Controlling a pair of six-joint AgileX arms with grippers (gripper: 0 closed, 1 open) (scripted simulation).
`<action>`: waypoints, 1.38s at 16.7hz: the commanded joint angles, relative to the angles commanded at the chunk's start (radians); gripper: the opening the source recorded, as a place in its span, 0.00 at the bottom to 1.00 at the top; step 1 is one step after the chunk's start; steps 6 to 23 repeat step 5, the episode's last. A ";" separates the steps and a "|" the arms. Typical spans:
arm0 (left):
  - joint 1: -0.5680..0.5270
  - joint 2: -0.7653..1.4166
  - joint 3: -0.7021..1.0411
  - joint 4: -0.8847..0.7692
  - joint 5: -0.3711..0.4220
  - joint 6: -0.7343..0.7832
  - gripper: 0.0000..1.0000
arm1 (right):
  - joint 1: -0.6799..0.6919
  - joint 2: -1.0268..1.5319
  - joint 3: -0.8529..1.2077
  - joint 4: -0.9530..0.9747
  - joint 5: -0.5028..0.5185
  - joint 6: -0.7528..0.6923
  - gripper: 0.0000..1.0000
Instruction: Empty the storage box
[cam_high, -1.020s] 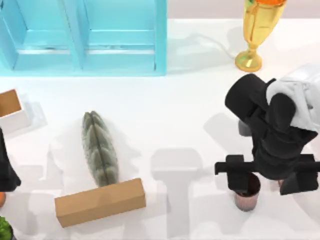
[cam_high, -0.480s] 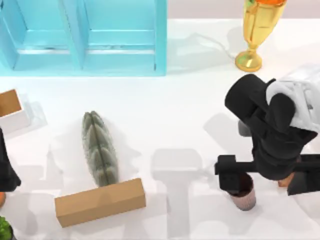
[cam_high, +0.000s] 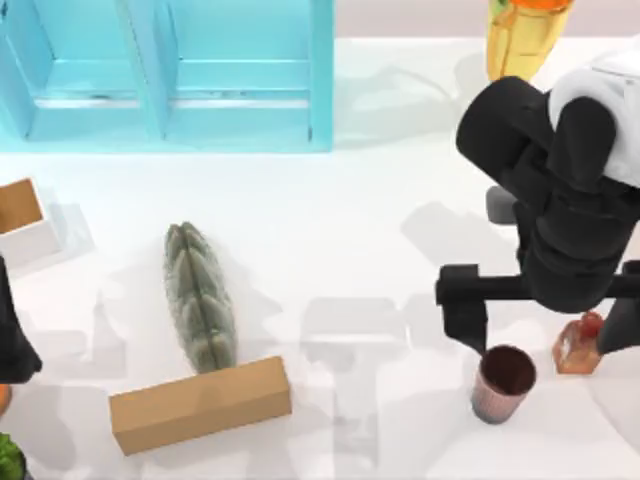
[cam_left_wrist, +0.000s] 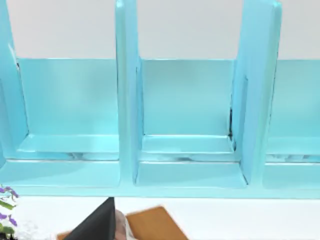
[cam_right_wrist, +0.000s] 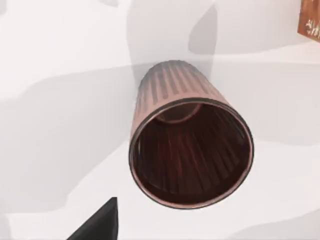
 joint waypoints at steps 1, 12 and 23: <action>0.000 0.000 0.000 0.000 0.000 0.000 1.00 | 0.000 -0.010 0.034 -0.046 0.000 -0.001 1.00; 0.000 0.000 0.000 0.000 0.000 0.000 1.00 | -0.003 -0.038 0.104 -0.128 0.000 -0.005 1.00; 0.000 0.000 0.000 0.000 0.000 0.000 1.00 | -0.003 -0.038 0.104 -0.128 0.000 -0.005 1.00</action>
